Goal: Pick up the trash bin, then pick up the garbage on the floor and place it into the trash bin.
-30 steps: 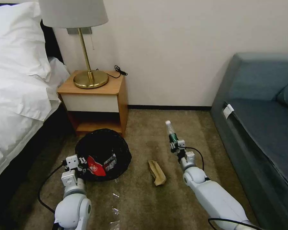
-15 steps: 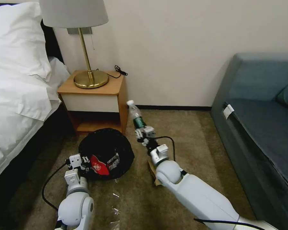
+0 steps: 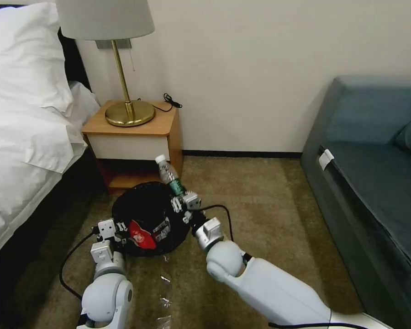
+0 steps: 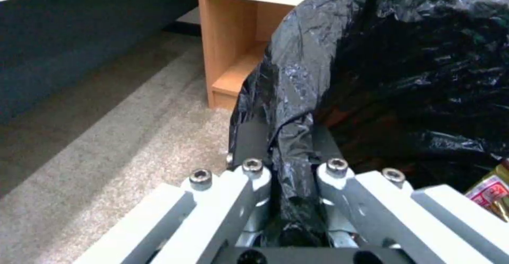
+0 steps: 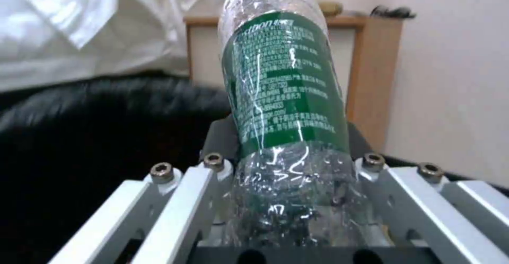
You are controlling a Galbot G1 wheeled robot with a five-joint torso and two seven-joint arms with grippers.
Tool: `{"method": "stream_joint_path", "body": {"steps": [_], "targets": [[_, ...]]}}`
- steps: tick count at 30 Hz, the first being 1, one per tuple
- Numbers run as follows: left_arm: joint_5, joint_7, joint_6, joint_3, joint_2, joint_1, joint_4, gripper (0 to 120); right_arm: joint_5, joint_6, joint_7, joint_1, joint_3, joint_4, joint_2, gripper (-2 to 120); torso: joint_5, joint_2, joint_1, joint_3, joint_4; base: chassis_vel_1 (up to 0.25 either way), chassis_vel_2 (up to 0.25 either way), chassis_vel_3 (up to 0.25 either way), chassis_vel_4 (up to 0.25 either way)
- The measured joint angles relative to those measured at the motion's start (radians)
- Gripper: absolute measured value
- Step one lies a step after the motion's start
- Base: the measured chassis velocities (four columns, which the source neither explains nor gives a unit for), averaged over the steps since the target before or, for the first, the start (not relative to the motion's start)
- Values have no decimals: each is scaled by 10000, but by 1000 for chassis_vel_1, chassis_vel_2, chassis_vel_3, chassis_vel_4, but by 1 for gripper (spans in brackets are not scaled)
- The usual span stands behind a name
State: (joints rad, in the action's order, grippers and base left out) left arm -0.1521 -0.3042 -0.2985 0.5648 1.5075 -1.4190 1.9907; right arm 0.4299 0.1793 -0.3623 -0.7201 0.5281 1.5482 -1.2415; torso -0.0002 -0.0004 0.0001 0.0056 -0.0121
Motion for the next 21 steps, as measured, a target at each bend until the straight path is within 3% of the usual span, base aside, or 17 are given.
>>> {"method": "stream_joint_path", "body": {"steps": [9, 21], "targets": [[25, -8, -30, -72, 87, 76, -4, 4, -384, 118, -93, -76, 389, -418, -148, 28, 0, 0, 0, 0, 0, 0, 0, 0, 0], [71, -76, -147, -209, 179, 226, -59, 4, -416, 29, -162, -340, 451, -343, -156, 73, 0, 0, 0, 0, 0, 0, 0, 0, 0]]}}
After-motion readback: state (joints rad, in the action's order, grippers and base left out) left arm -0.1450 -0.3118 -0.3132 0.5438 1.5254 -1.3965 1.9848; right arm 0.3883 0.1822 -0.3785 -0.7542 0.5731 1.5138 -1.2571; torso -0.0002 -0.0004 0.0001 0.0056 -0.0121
